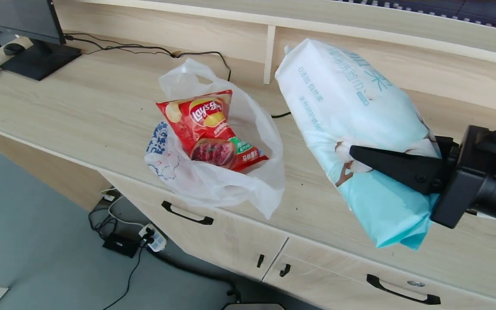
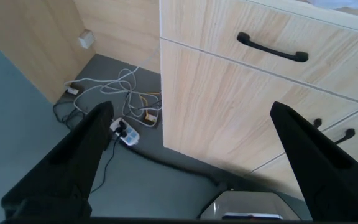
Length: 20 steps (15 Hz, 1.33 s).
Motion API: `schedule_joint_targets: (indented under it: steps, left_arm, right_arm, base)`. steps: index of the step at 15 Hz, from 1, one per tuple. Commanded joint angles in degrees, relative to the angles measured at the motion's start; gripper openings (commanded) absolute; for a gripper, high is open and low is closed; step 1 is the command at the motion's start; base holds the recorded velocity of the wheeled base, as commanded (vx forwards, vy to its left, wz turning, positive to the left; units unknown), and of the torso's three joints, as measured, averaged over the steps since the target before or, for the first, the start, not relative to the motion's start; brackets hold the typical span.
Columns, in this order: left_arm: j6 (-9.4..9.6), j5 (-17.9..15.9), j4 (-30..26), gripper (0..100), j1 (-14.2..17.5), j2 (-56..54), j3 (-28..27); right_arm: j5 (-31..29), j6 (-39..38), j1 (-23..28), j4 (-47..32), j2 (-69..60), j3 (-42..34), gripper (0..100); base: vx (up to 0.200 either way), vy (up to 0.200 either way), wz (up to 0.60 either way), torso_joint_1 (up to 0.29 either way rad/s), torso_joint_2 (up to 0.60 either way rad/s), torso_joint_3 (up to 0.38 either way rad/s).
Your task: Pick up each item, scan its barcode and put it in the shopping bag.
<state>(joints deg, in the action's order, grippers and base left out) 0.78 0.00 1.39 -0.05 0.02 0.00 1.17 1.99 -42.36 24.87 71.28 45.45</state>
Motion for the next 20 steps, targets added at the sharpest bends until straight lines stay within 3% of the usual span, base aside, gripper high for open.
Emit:
schedule_joint_targets:
  steps: [1, 4, 8, 12, 14, 20]
  left_arm:
    - [0.01, 0.0, 0.0, 100, 0.0, 0.1, 0.0]
    - [0.19, 0.0, -0.2, 100, 0.0, 0.1, 0.0]
    - [0.1, 0.0, -0.2, 100, 0.0, 0.1, 0.0]
    - [0.1, 0.0, -0.2, 100, 0.0, 0.1, 0.0]
    - [0.19, 0.0, -0.1, 100, 0.0, 0.1, 0.0]
    - [0.19, 0.0, -0.1, 100, 0.0, 0.1, 0.0]
  right_arm:
    - [0.7, -0.1, 1.1, -0.3, 0.3, -0.4, 0]
    - [0.9, -0.5, 2.5, 1.3, 4.0, 1.0, 0]
    - [0.4, -0.1, 4.1, 9.9, 9.2, 2.1, 0]
    - [-1.5, 0.6, 2.7, 11.3, 12.0, 1.8, 0]
    - [-4.2, 0.5, 6.2, 11.3, 13.1, 2.4, 0]
    - [-6.1, 2.2, 6.7, 11.3, 11.5, 1.3, 0]
  base:
    - [0.0, 0.0, 0.6, 0.002, 0.01, 0.002]
    - [0.0, 0.0, 0.2, 0.001, 0.0, 0.001]
    - [0.2, 0.2, 0.0, 0.0, 0.0, 0.004]
    - [0.2, 0.2, 0.0, 0.016, 0.01, 0.0]
    - [0.0, 0.0, 0.0, 0.0, 0.0, 0.0]
    - [0.0, 0.0, 0.0, 0.0, 0.0, 0.0]
